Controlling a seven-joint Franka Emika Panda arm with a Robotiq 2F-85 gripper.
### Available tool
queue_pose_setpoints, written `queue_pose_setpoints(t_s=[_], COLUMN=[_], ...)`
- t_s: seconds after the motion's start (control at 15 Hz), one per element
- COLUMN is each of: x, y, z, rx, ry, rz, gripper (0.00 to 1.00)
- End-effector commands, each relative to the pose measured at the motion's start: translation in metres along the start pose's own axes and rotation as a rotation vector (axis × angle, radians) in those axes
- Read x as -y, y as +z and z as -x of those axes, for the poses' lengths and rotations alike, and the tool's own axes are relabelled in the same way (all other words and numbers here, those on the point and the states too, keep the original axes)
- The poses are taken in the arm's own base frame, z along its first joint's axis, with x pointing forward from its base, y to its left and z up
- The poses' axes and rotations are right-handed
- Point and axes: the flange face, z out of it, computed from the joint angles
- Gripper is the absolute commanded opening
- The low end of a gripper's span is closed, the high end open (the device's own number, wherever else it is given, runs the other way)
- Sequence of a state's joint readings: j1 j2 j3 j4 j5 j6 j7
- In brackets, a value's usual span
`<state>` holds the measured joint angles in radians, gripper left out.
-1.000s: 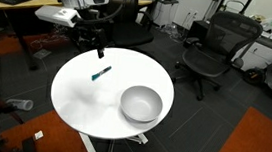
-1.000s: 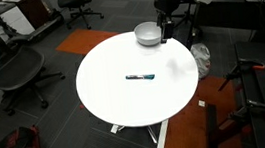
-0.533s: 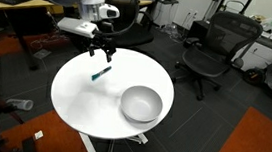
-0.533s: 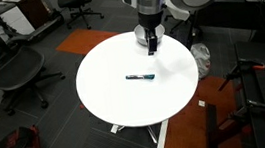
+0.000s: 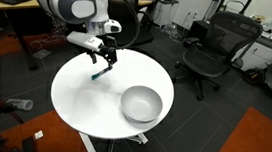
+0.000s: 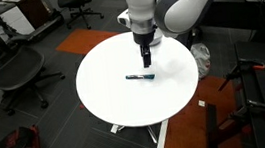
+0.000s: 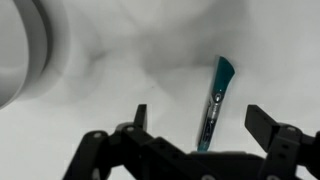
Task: Put the marker inside the grey bowl
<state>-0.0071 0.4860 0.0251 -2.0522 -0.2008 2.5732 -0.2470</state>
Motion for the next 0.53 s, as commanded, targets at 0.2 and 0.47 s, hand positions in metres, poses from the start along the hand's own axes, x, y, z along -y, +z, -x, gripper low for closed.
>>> queue_pose_setpoints(t_s=[0.2, 0.47], x=[0.019, 0.023], y=[0.030, 0.041], z=[-0.028, -0.042], rx=[-0.021, -0.021], ry=[0.022, 0.019], rz=[-0.025, -0.027], gripper=[1.00, 1.00])
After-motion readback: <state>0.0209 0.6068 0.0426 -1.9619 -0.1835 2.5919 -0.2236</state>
